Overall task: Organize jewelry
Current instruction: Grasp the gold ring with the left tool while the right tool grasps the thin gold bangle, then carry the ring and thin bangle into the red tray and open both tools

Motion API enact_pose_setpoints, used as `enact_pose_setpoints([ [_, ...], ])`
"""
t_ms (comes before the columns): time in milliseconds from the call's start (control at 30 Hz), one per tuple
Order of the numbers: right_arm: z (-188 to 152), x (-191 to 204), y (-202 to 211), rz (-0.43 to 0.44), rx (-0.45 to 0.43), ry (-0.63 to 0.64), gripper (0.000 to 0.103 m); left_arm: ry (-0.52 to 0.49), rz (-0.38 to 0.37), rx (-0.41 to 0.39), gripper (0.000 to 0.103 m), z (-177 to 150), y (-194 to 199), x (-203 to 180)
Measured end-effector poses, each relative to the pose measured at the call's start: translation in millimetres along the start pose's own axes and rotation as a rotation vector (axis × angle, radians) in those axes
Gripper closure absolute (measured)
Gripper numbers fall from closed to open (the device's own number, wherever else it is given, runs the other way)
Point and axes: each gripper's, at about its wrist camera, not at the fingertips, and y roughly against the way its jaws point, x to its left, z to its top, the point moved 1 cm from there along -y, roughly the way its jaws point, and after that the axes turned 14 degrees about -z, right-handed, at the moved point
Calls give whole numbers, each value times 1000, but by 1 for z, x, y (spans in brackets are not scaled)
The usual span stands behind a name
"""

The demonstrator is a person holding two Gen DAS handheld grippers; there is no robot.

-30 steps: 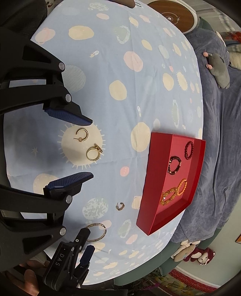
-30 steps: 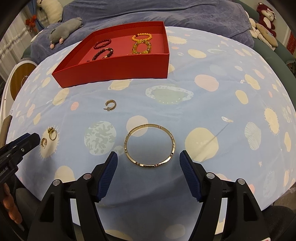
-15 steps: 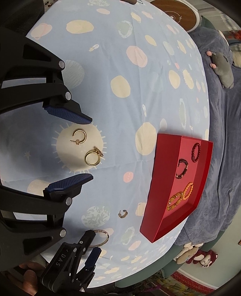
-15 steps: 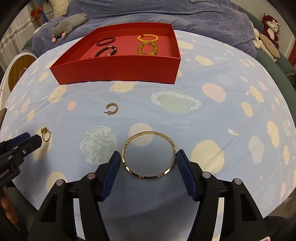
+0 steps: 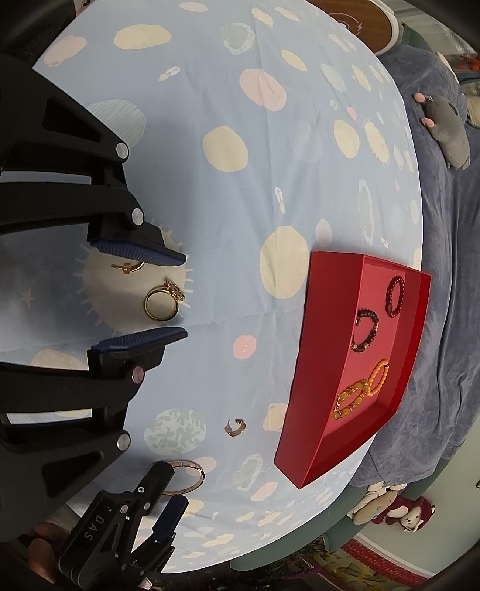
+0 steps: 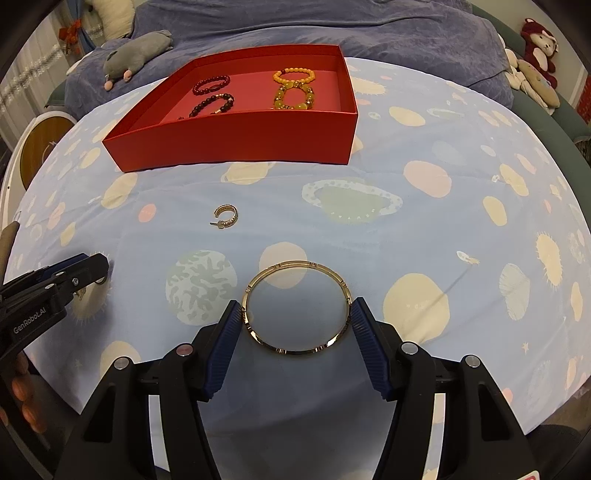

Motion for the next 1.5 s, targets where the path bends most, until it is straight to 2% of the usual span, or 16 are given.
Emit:
enact_pose_setpoints([
  [33,0,0,0,1,0,-1,44,1,-2,-2,71,0,1,1],
  [267,0,1,0,1,0,0,44,16,-23,6,93,1,-1,7],
  [567,-1,2,2,11,2,-2,45,-2,-42,-1,93,2,0,2],
  [600,-1,3,4,16,-4,0,51,-3,-42,-2,93,2,1,2],
  [633,-1,5,4,18,5,10,72,-5,-44,-5,93,3,3,1],
  [667,-2,6,3,22,20,15,79,-5,-43,-7,93,3,4,0],
  [833,-4,5,4,27,19,14,81,-12,-46,-14,93,3,9,-3],
  [867,-4,4,5,23,14,6,80,-10,-46,-14,93,3,9,-3],
  [900,-4,1,7,10,6,-2,71,-8,-46,-15,93,3,10,-3],
  [933,-4,-3,9,1,-6,-11,58,-6,-46,-17,93,3,11,-3],
  [1000,-4,-11,14,-20,-35,-35,43,-6,-45,-19,93,2,12,-3],
  [1033,-4,-13,14,-26,-39,-39,40,-7,-45,-20,93,1,13,-4],
  [1267,1,-14,-3,-11,14,-35,40,-7,-49,-16,93,-1,13,-5],
  [1500,5,-5,-9,-27,-3,-5,41,-1,-45,-11,93,1,11,-5],
])
